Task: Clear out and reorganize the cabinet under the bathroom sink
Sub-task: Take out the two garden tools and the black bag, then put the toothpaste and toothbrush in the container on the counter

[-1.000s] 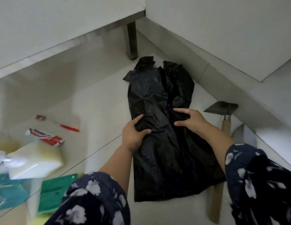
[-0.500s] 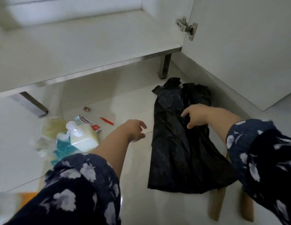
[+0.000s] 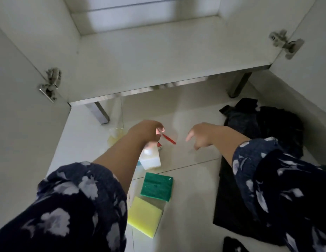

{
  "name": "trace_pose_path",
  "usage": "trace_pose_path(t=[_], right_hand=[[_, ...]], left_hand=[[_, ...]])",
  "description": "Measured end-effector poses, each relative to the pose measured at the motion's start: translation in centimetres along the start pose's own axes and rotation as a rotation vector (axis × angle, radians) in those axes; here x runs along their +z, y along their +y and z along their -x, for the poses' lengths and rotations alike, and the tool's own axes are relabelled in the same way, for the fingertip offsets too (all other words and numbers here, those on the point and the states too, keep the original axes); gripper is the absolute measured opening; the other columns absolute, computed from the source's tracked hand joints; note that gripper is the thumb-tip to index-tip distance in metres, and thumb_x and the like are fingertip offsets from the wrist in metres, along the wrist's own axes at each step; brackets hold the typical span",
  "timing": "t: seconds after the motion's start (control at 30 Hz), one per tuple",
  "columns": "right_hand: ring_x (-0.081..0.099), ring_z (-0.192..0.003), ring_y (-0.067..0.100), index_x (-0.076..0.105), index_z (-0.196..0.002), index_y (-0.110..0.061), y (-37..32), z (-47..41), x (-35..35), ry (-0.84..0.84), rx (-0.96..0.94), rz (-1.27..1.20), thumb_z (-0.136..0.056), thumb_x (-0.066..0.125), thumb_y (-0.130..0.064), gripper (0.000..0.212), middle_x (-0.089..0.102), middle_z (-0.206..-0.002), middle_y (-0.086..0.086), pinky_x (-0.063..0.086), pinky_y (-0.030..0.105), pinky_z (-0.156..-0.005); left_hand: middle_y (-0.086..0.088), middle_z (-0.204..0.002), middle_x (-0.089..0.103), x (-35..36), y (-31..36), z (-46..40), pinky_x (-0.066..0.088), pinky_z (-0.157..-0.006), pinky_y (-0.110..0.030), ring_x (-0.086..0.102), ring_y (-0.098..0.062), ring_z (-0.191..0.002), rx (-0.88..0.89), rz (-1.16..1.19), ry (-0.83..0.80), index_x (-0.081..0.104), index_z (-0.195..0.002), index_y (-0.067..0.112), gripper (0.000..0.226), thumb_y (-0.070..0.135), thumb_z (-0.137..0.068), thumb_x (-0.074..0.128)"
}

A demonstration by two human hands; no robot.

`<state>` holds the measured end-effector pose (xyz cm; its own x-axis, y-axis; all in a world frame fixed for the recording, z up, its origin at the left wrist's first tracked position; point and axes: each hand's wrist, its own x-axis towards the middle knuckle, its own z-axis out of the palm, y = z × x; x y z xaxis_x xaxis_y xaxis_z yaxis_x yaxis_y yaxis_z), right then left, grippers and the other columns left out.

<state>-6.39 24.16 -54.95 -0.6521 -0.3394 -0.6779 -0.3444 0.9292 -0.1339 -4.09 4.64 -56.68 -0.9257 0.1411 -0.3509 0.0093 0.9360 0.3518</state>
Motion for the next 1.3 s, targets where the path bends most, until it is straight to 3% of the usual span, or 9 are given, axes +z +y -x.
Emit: trace_pose_path(t=[0.07,0.23,0.4,0.6,0.77,0.9,1.07,1.17,1.3], right_hand=[[0.058,-0.106,0.016,0.05,-0.137,-0.022,-0.3,-2.8,-0.4,0.022,-0.023,-0.042,-0.091,0.06,-0.014,0.049,0.043,-0.147,0.0,0.04,0.015,-0.066],[0.052,-0.123,0.022,0.06,-0.126,-0.026,-0.9,-9.7,-0.6,0.07,-0.023,-0.129,-0.089,0.061,-0.011,0.04,0.052,-0.138,-0.001,0.041,0.028,-0.099],[0.058,-0.111,0.022,0.061,-0.121,-0.032,-2.3,-15.9,0.9,0.178,-0.041,-0.212,-0.09,0.053,-0.006,0.041,0.056,-0.131,0.0,0.047,0.027,-0.086],[0.058,-0.115,0.022,0.061,-0.125,-0.031,-3.3,-20.9,3.8,0.251,-0.11,-0.276,-0.09,0.056,-0.009,0.041,0.057,-0.132,-0.002,0.045,0.027,-0.094],[0.057,-0.111,0.026,0.062,-0.125,-0.024,-2.8,-21.5,5.0,0.325,-0.135,-0.16,-0.09,0.055,-0.005,0.041,0.057,-0.124,0.001,0.045,0.029,-0.089],[0.058,-0.112,0.026,0.063,-0.123,-0.024,-2.0,-21.0,4.9,0.299,-0.095,-0.224,-0.088,0.052,0.001,0.044,0.058,-0.125,0.002,0.045,0.027,-0.088],[0.063,-0.1,0.024,0.071,-0.108,-0.024,-0.1,-18.8,3.5,0.261,-0.054,-0.34,-0.084,0.051,0.006,0.043,0.065,-0.117,0.003,0.043,0.022,-0.075],[0.065,-0.099,0.023,0.072,-0.108,-0.024,0.7,-17.0,1.1,0.258,-0.062,-0.334,-0.08,0.056,0.007,0.045,0.068,-0.113,0.003,0.041,0.021,-0.073],[0.064,-0.103,0.021,0.071,-0.108,-0.025,0.6,-15.3,0.0,0.386,-0.096,-0.435,-0.08,0.062,0.007,0.043,0.067,-0.117,0.002,0.048,0.024,-0.086]], left_hand=[[0.002,-0.129,0.06,-1.2,-1.4,-2.3,0.046,-0.099,-0.033,0.056,-0.018,-0.116,-0.06,0.032,0.074,0.063,-0.119,0.027,0.031,0.018,-0.092,0.05],[-0.004,-0.131,0.058,0.4,-5.8,-6.3,0.042,-0.104,-0.033,0.056,-0.021,-0.117,-0.222,0.093,0.039,0.065,-0.118,0.02,0.031,0.008,-0.091,0.055],[-0.002,-0.141,0.051,3.6,-9.3,-9.2,0.031,-0.109,-0.028,0.046,-0.019,-0.13,-0.309,0.12,-0.025,0.059,-0.129,0.022,0.036,0.017,-0.093,0.055],[-0.006,-0.137,0.055,6.8,-10.7,-11.9,0.038,-0.106,-0.03,0.053,-0.023,-0.122,-0.359,0.216,-0.021,0.058,-0.13,0.022,0.04,0.028,-0.09,0.061],[-0.005,-0.122,0.064,8.5,-10.6,-12.5,0.044,-0.094,-0.024,0.059,-0.022,-0.11,-0.422,0.303,0.074,0.066,-0.12,0.02,0.041,0.019,-0.08,0.073],[-0.013,-0.112,0.066,8.2,-10.0,-12.4,0.055,-0.087,-0.04,0.066,-0.03,-0.097,-0.449,0.505,0.165,0.069,-0.112,0.015,0.04,0.004,-0.075,0.074],[-0.012,-0.098,0.062,4.6,-7.6,-10.9,0.06,-0.07,-0.04,0.067,-0.031,-0.078,-0.428,0.646,0.23,0.068,-0.111,0.011,0.037,-0.006,-0.079,0.069],[-0.013,-0.106,0.062,1.7,-5.3,-9.5,0.061,-0.068,-0.034,0.066,-0.03,-0.087,-0.412,0.663,0.223,0.065,-0.114,0.008,0.036,-0.005,-0.081,0.069],[-0.015,-0.112,0.059,-0.3,-2.7,-7.8,0.059,-0.075,-0.034,0.062,-0.032,-0.095,-0.385,0.706,0.209,0.063,-0.116,0.007,0.038,-0.007,-0.081,0.068]])
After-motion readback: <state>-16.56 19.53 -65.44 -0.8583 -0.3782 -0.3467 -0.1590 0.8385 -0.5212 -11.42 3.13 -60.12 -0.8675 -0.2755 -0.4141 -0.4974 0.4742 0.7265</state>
